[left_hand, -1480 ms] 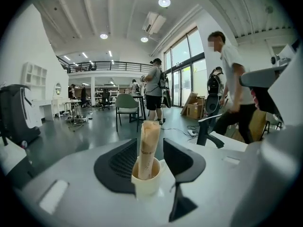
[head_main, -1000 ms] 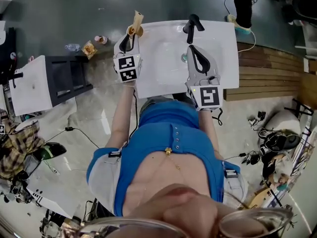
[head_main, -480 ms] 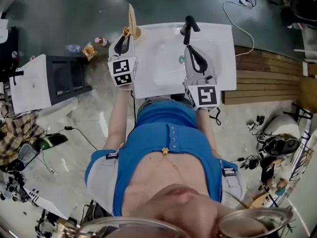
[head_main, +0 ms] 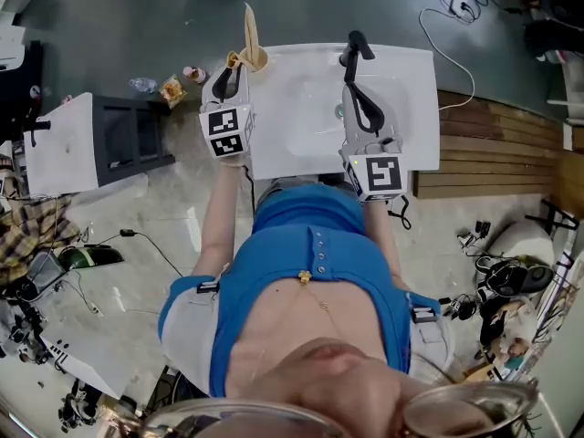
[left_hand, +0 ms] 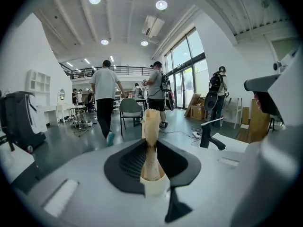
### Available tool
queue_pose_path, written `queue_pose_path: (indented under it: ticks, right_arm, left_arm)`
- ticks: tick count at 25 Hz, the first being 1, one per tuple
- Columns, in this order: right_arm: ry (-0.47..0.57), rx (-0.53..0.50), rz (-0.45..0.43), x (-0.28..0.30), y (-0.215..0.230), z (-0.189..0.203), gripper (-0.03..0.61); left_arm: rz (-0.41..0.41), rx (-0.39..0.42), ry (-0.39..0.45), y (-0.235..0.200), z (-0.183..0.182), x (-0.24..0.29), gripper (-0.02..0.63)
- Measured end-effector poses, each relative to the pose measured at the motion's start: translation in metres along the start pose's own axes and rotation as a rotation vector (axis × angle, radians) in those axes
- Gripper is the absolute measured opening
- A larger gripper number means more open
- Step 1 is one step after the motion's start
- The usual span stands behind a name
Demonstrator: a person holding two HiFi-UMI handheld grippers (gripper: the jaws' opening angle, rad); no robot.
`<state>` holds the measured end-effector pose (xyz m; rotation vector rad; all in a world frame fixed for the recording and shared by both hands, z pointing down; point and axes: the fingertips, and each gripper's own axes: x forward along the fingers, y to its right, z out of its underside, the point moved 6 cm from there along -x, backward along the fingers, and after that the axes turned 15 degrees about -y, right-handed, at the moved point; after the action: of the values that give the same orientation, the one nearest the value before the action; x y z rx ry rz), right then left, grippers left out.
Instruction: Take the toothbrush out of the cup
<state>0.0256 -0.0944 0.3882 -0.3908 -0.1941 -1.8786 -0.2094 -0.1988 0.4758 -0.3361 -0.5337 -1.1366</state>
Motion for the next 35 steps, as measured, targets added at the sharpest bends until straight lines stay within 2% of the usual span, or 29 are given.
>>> queue_pose_path:
  ticks: [6, 18, 35]
  right_arm:
    - [0.002, -0.030, -0.039, 0.012, -0.009, -0.007, 0.001]
    - [0.003, -0.115, -0.149, 0.083, -0.032, -0.027, 0.001]
    - [-0.110, -0.135, -0.289, 0.195, -0.063, -0.018, 0.002]
  left_arm:
    - [0.005, -0.003, -0.003, -0.002, -0.002, -0.001, 0.075]
    - [0.027, -0.025, -0.008, -0.007, 0.000, 0.002, 0.073]
    - [0.065, -0.061, -0.007, -0.015, 0.002, 0.004, 0.063]
